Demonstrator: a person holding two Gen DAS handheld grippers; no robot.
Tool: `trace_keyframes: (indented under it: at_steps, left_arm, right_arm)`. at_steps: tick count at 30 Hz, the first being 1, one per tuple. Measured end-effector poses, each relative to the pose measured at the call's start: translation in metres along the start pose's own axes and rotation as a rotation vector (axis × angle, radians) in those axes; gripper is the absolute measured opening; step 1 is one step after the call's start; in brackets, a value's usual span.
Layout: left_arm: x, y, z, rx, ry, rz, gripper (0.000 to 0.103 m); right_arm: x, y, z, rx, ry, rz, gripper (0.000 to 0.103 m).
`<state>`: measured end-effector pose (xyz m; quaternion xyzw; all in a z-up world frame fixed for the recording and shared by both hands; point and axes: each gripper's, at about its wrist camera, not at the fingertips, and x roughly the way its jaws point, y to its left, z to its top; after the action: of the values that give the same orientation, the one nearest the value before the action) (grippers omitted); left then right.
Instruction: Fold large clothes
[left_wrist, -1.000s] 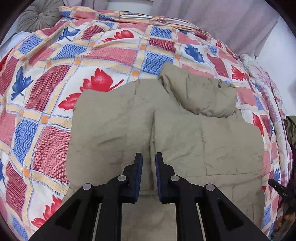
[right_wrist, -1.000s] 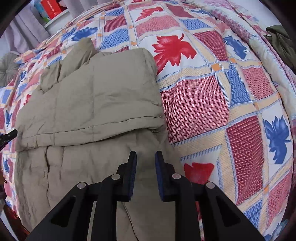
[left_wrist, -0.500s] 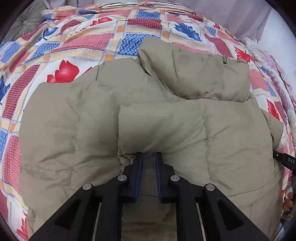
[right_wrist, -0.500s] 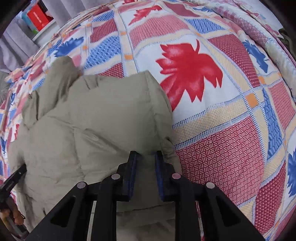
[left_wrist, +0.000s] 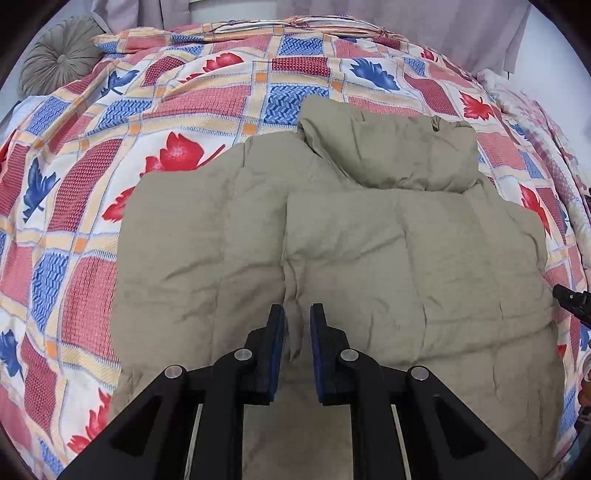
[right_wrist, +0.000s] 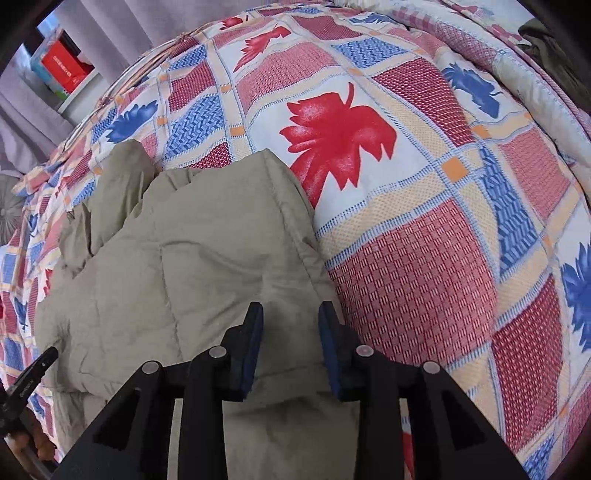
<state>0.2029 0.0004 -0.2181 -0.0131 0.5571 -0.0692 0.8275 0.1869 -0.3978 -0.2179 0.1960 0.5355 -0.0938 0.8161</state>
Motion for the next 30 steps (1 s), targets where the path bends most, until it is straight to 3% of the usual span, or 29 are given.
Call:
trace_keyframes:
  at_steps: [2,13,20,21,22,24,30]
  left_arm:
    - [-0.007,0.006,-0.014,0.001,0.029,-0.001,0.016]
    - [-0.030,0.018,-0.092,0.007,0.152,-0.014,0.016]
    - [-0.043,0.011,-0.133,0.051,0.196,0.006,0.017]
    - [-0.046,0.011,-0.138,0.051,0.203,0.006,0.050]
    - [-0.049,0.011,-0.143,0.044,0.211,0.015,0.103]
    - [-0.060,0.011,-0.150,0.035,0.175,0.043,0.102]
    - [-0.068,0.018,-0.164,0.041,0.198,0.073,0.102]
  right_arm:
    - [-0.011,-0.004,-0.011,0.026,0.009,0.016,0.043]
    - [-0.045,-0.013,-0.092,0.019,0.073,-0.024,0.046]
    - [-0.066,-0.016,-0.128,0.045,0.127,0.005,0.049]
    - [-0.069,-0.016,-0.133,0.049,0.133,0.007,0.049]
    - [-0.072,-0.017,-0.138,0.055,0.141,0.009,0.049]
    - [-0.076,-0.017,-0.146,0.067,0.151,0.013,0.049]
    - [-0.089,-0.021,-0.168,0.102,0.176,0.023,0.055]
